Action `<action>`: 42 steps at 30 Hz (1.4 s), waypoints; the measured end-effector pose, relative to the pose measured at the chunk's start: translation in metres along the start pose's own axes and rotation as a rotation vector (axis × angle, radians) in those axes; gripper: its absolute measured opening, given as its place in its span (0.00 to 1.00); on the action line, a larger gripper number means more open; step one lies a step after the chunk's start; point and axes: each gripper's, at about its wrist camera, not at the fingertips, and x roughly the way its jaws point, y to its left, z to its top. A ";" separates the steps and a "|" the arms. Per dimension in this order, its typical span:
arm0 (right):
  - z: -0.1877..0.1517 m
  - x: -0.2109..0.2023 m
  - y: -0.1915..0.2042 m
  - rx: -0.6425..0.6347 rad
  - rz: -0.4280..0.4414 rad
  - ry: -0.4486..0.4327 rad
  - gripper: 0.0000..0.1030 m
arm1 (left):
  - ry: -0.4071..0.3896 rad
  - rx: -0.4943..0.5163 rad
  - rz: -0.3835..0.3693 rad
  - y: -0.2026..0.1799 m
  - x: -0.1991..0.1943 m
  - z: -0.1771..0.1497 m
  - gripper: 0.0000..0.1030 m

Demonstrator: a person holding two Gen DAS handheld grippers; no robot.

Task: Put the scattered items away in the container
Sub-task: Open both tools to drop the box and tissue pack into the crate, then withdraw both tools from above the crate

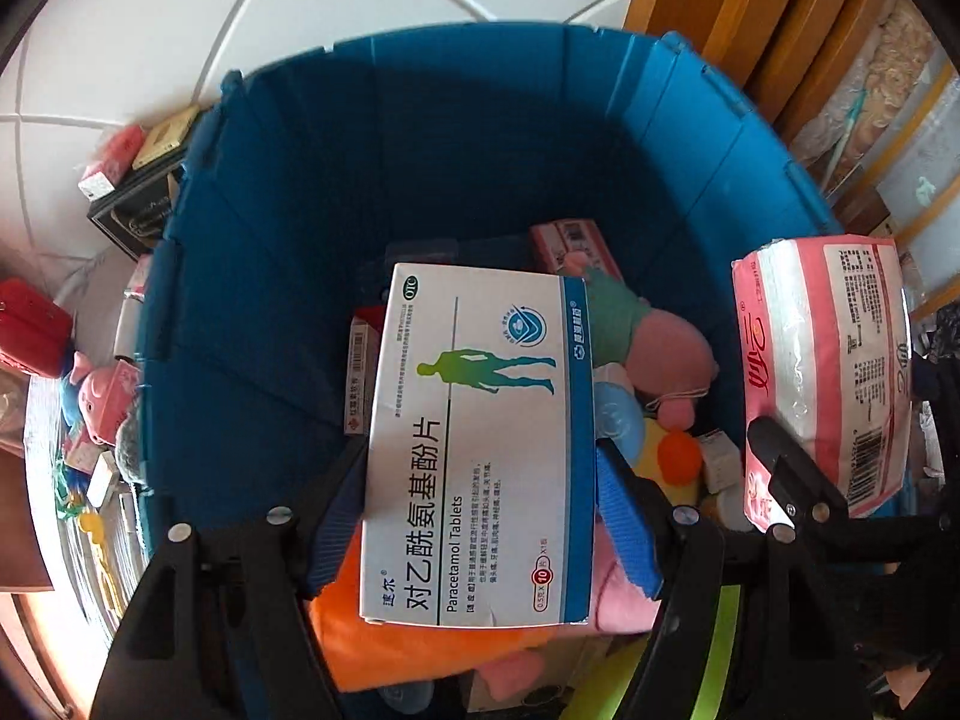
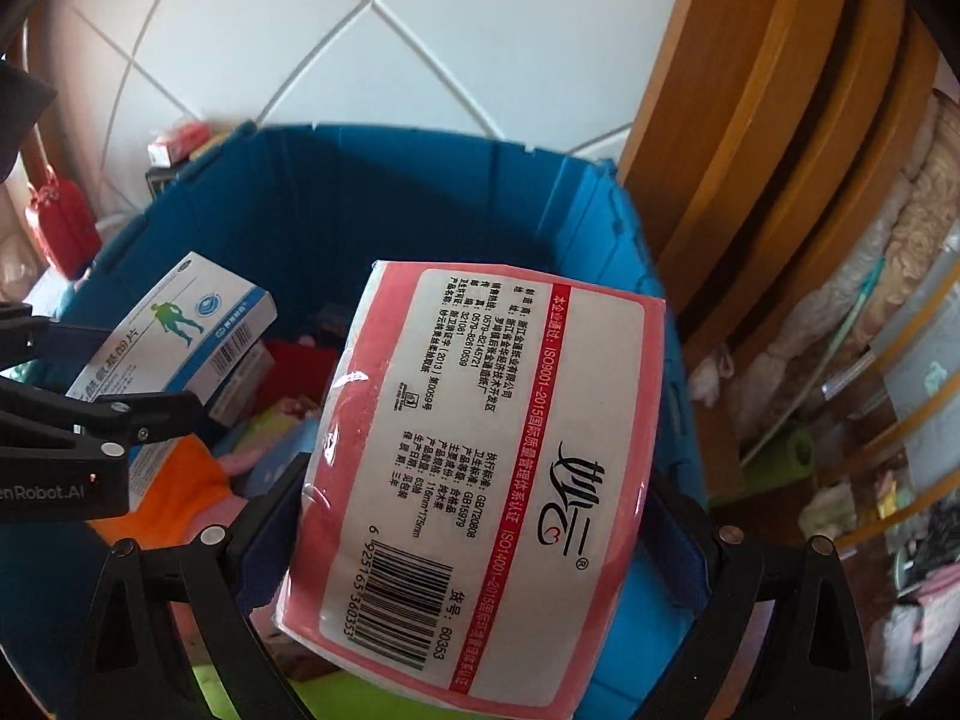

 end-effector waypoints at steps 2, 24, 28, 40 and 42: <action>0.000 0.025 0.004 -0.017 -0.003 0.053 0.96 | 0.025 0.008 0.021 -0.001 0.021 0.008 0.69; -0.026 0.110 0.004 -0.024 0.073 0.189 0.96 | 0.139 -0.009 0.052 0.001 0.098 0.018 0.70; -0.024 0.106 0.000 -0.036 0.068 0.190 0.97 | 0.096 -0.009 0.043 0.002 0.077 0.018 0.70; -0.012 0.026 0.004 -0.052 0.074 0.078 0.99 | -0.160 -0.014 0.033 0.016 -0.027 -0.019 0.71; -0.013 0.009 0.006 -0.056 0.077 0.054 0.99 | -0.184 -0.022 0.013 0.017 -0.042 -0.026 0.79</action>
